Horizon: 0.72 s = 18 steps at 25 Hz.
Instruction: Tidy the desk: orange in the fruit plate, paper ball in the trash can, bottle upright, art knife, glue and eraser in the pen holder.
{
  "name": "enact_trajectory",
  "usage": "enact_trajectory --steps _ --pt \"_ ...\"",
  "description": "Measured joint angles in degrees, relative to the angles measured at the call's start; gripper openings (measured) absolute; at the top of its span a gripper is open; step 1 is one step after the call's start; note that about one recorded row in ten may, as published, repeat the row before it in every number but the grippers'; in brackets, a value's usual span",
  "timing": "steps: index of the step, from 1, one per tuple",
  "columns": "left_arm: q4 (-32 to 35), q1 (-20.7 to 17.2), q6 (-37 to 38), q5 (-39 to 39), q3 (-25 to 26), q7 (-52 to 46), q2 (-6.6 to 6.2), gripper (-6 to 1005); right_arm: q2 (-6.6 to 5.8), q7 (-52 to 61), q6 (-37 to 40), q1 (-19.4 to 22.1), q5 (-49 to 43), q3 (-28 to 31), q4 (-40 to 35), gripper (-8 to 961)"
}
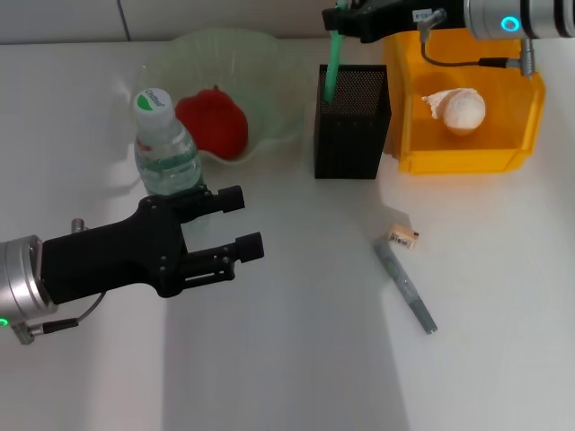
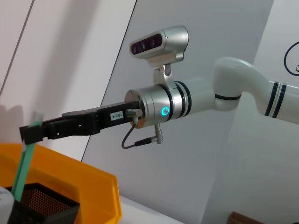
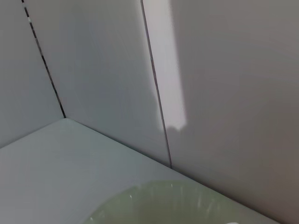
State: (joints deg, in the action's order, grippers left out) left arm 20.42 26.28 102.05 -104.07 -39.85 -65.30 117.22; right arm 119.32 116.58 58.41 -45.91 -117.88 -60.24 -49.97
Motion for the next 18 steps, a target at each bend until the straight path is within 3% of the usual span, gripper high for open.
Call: enact_trajectory --steps 10,18 --pt "0.0 0.3 -0.8 0.0 -0.3 0.0 0.05 755 0.04 -1.4 -1.8 -1.3 2.5 -0.9 3.6 282" --pt "0.0 0.4 -1.0 0.0 -0.4 0.0 0.02 755 -0.01 -0.7 2.3 1.9 4.5 -0.2 -2.0 444"
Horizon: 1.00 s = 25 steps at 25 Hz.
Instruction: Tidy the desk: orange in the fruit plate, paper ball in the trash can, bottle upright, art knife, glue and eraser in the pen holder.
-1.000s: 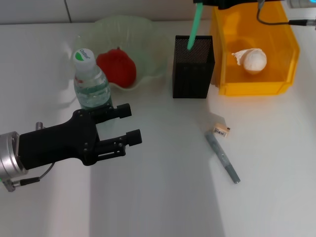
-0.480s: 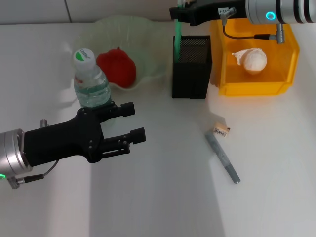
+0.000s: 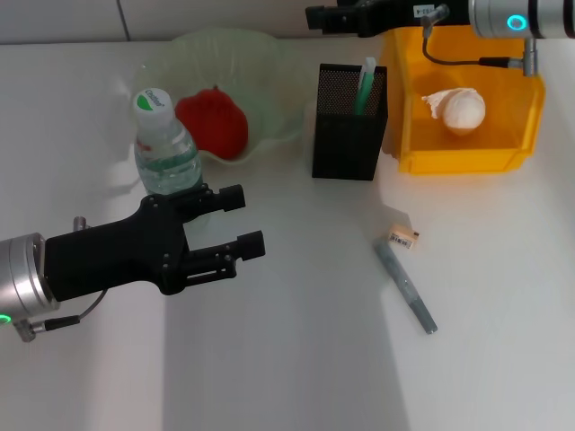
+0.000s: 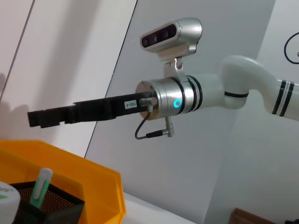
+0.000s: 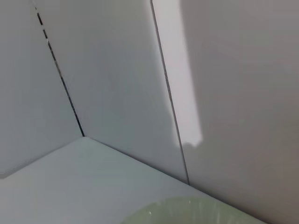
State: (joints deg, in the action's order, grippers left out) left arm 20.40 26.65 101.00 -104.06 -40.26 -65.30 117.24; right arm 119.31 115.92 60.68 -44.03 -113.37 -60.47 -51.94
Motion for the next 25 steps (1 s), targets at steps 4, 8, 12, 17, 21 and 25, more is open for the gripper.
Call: enact_trajectory --steps 4,8,12,17,21,25 --pt "0.0 0.0 -0.1 0.0 0.0 0.0 0.00 755 -0.31 3.9 4.5 3.8 -0.1 -0.1 -9.5 523" --pt "0.0 0.0 -0.1 0.0 0.0 0.0 -0.10 755 -0.71 14.0 16.0 6.6 -9.5 0.0 -27.6 595" --pt "0.1 0.0 -0.1 0.0 -0.1 -0.1 -0.30 754 -0.67 21.6 25.4 6.2 -20.1 -0.5 -38.2 593" --pt "0.2 0.0 -0.3 0.0 -0.2 -0.2 -0.41 754 -0.53 23.8 40.4 3.5 -28.4 -2.5 -45.4 590" --pt "0.3 0.2 -0.6 -0.1 -0.2 -0.2 -0.38 754 -0.47 20.7 42.4 2.5 -34.8 -6.2 -38.8 587" --pt "0.2 0.5 -1.3 -1.0 -0.2 -0.2 -0.07 754 -0.35 15.8 36.0 1.6 -37.3 -7.9 -25.2 584"
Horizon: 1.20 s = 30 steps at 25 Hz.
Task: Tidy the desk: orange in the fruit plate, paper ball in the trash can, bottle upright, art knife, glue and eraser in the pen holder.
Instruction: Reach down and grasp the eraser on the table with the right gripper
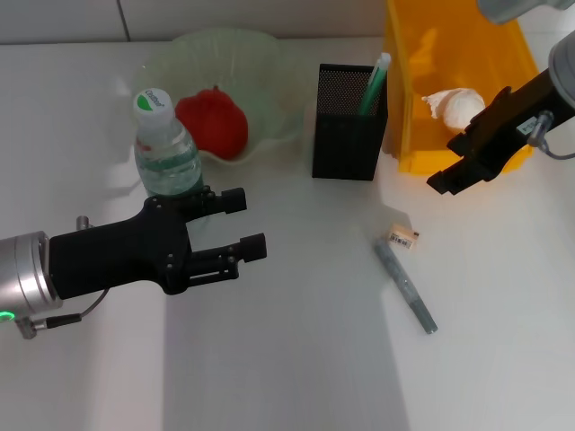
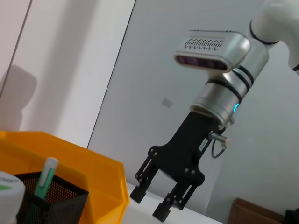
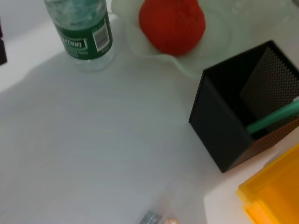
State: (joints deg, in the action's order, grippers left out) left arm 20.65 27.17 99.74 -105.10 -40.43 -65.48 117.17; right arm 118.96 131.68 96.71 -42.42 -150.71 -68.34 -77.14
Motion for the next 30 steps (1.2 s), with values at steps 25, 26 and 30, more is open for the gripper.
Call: enact_trajectory --steps 25,26,30 --pt "-0.5 0.4 0.4 -0.6 0.0 -0.4 0.60 755 0.63 -4.6 -15.8 -5.0 1.0 -7.9 25.0 427" --pt "-0.5 0.4 0.4 -0.6 0.0 -0.4 0.60 755 0.64 -4.6 -16.1 -4.9 1.5 -8.1 25.2 404" --pt "-0.4 0.4 0.5 -0.6 0.0 -0.4 0.61 755 0.58 -4.8 -16.7 -4.5 3.1 -8.2 25.4 310"
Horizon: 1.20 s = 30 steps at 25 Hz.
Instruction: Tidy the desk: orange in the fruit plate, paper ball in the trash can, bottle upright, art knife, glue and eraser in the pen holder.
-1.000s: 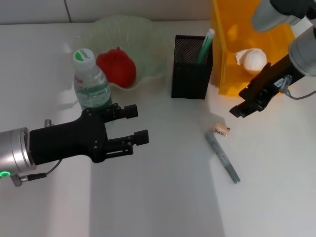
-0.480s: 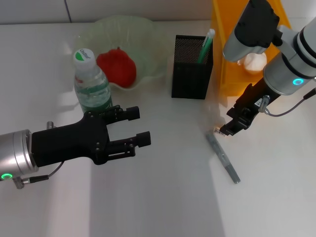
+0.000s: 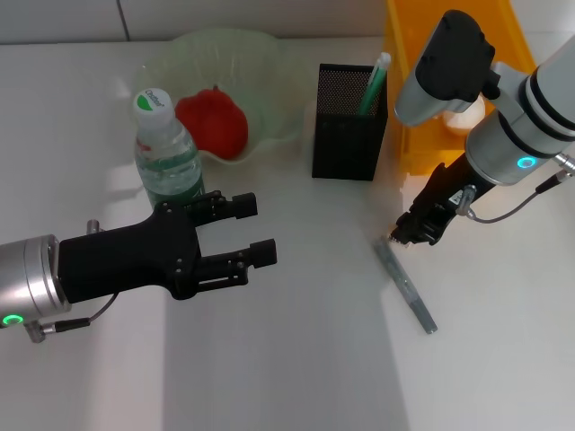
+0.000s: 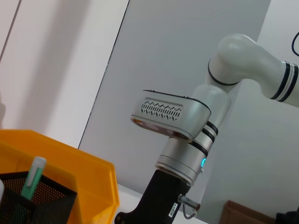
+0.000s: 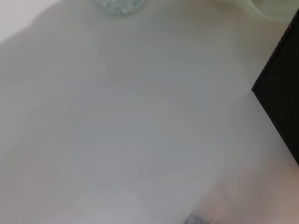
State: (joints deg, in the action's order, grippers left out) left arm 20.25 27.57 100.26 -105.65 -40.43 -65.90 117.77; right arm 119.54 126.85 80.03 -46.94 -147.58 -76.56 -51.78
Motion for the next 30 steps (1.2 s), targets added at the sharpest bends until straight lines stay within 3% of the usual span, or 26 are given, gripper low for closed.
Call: enact_trajectory --steps 8,11,17,18,23,26,30 --pt "0.2 -0.3 0.0 0.0 0.0 0.0 0.00 755 -0.26 0.0 0.0 0.0 0.0 0.3 -0.2 111" --pt "0.2 -0.4 0.0 0.0 0.0 0.0 0.00 755 -0.31 0.0 0.8 0.6 0.0 0.6 -2.3 110" --pt "0.2 -0.7 0.0 0.0 0.0 0.1 -0.04 755 -0.33 0.5 9.1 3.2 0.3 7.0 -16.8 109" --pt "0.3 -0.7 0.0 0.0 0.0 0.1 -0.04 755 -0.37 1.4 12.9 3.1 1.4 11.3 -22.9 109" --pt "0.4 -0.5 0.0 0.0 0.0 0.0 -0.02 755 -1.39 3.6 17.1 0.2 2.9 18.3 -32.1 109" --pt "0.4 -0.3 0.0 0.0 0.0 -0.1 -0.01 755 -1.77 3.6 16.3 -1.2 2.8 18.9 -30.8 109" --pt "0.3 -0.1 0.0 0.0 0.0 -0.1 0.08 755 -1.91 3.1 10.6 -3.8 2.7 18.7 -22.9 110"
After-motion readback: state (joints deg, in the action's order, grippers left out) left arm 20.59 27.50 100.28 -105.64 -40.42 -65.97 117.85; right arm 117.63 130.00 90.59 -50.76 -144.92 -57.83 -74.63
